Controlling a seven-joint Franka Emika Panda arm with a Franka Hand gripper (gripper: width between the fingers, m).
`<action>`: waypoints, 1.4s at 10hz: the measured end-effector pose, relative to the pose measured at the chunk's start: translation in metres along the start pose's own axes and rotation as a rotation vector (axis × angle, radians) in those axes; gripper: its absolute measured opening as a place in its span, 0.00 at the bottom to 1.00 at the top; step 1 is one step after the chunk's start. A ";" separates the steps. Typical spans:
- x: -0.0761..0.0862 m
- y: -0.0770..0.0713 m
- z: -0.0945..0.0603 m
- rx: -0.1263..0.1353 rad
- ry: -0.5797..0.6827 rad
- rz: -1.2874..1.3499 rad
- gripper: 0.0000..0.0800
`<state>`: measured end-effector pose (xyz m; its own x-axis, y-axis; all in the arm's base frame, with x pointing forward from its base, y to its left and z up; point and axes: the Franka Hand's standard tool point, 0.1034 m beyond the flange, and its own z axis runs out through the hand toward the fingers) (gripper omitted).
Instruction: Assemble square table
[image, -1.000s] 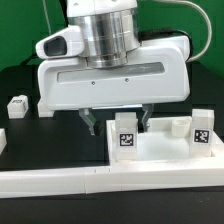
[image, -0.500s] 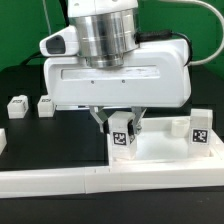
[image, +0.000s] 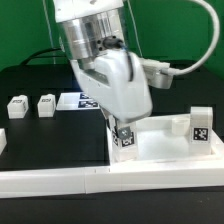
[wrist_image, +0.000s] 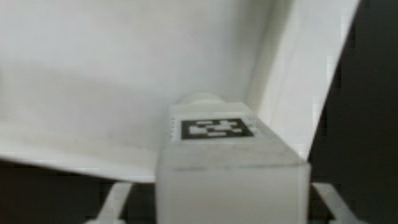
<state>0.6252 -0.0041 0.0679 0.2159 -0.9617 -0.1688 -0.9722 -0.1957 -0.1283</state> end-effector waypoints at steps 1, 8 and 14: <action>-0.001 0.000 0.000 0.007 -0.013 0.105 0.36; -0.010 -0.003 0.000 -0.012 0.015 -0.077 0.75; -0.015 -0.006 -0.001 -0.071 0.044 -0.813 0.81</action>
Offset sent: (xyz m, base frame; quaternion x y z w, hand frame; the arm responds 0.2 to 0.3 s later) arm 0.0000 0.0000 0.0000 0.0000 0.0000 0.1938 0.9810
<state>0.6275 0.0114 0.0720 0.8537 -0.5207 -0.0114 -0.5175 -0.8455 -0.1316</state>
